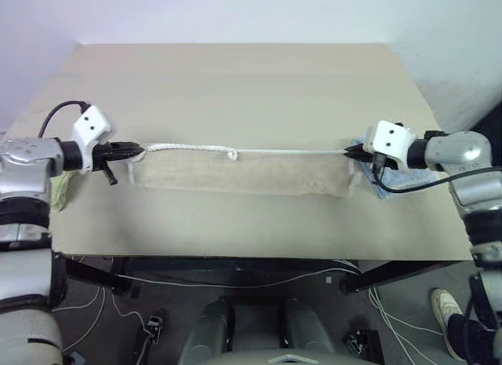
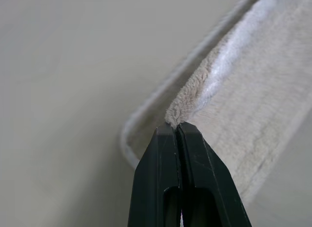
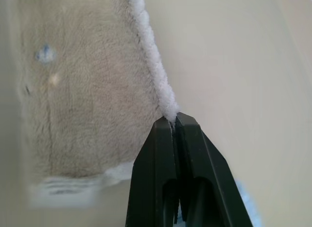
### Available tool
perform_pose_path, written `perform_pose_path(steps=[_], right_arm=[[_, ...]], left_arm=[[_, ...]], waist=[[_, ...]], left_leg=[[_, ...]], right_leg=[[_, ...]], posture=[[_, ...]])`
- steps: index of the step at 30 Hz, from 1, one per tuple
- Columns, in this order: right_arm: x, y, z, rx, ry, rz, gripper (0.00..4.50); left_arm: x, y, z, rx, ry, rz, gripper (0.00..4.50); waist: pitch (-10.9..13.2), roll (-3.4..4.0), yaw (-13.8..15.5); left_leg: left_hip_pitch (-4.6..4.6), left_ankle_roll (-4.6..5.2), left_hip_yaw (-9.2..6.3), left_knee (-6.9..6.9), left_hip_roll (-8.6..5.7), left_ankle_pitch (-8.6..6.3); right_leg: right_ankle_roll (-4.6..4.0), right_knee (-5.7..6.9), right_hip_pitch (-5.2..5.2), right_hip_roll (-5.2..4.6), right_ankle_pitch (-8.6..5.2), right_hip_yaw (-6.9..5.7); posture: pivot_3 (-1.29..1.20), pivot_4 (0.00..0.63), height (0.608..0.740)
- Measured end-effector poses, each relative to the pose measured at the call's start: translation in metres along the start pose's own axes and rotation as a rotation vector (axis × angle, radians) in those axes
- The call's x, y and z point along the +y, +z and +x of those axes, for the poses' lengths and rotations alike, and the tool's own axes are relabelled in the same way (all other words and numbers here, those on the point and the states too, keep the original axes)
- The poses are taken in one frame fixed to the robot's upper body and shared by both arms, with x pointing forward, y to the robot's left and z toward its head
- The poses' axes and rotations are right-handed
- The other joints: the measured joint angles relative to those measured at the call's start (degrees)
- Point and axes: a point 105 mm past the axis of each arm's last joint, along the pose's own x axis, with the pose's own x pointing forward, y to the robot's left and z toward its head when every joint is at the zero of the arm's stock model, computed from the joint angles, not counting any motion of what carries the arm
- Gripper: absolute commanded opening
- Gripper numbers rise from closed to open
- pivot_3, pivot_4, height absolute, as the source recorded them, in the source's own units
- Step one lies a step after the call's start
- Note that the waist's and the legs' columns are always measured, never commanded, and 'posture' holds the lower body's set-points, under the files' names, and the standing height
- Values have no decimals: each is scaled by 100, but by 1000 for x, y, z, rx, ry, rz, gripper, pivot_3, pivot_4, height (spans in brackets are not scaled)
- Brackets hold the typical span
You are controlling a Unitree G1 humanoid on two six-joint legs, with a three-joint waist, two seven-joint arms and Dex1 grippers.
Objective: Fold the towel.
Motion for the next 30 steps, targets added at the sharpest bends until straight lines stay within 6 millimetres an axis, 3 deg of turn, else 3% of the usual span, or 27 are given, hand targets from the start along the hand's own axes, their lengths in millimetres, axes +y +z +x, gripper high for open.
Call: perform_pose_path(steps=[5,9,14,15,18,22,28,30], right_arm=[[-4,-14,24,52,-10,4,31],[-3,-21,27,66,-11,-4,31],[1,-24,28,64,2,-14,31],[1,-24,28,63,4,-14,230],[3,-25,29,63,10,-4,982],[4,-26,28,61,22,11,2345],[-8,-23,22,41,-56,8,4353],[-19,-15,13,-4,-141,8,4353]], left_arm=[[-1,-12,24,87,48,39,0],[-8,-22,30,133,24,46,0],[-6,-20,31,140,24,68,0],[-5,-20,31,140,28,71,0],[-5,-21,32,146,36,59,640],[-5,-20,34,128,48,18,1985],[15,-8,31,87,191,22,3952],[22,-5,28,54,244,-12,3952]], waist=[[0,0,2],[0,0,1],[0,0,-3],[0,0,-3],[0,0,-10],[0,0,-28],[0,0,-63],[0,0,-76]], left_leg=[[-2,0,1,0,-2,0],[-4,0,0,1,-3,1],[-4,0,-1,2,-3,1],[-4,0,-1,2,-3,1],[-4,0,-1,2,-3,1],[-4,0,-2,2,-3,1],[-4,-1,-3,1,-3,1],[-6,-1,-6,0,-2,1]], right_leg=[[0,1,-1,0,0,1],[0,3,-4,0,0,1],[0,4,-3,0,0,0],[0,5,-3,0,0,1],[0,5,-3,1,0,1],[0,6,-4,1,0,0],[0,8,-5,0,0,1],[1,9,-8,-1,0,0]], posture=[[0,150,740],[0,150,740],[0,150,740],[0,150,740],[0,150,740],[0,150,740],[0,150,740],[0,150,740]])
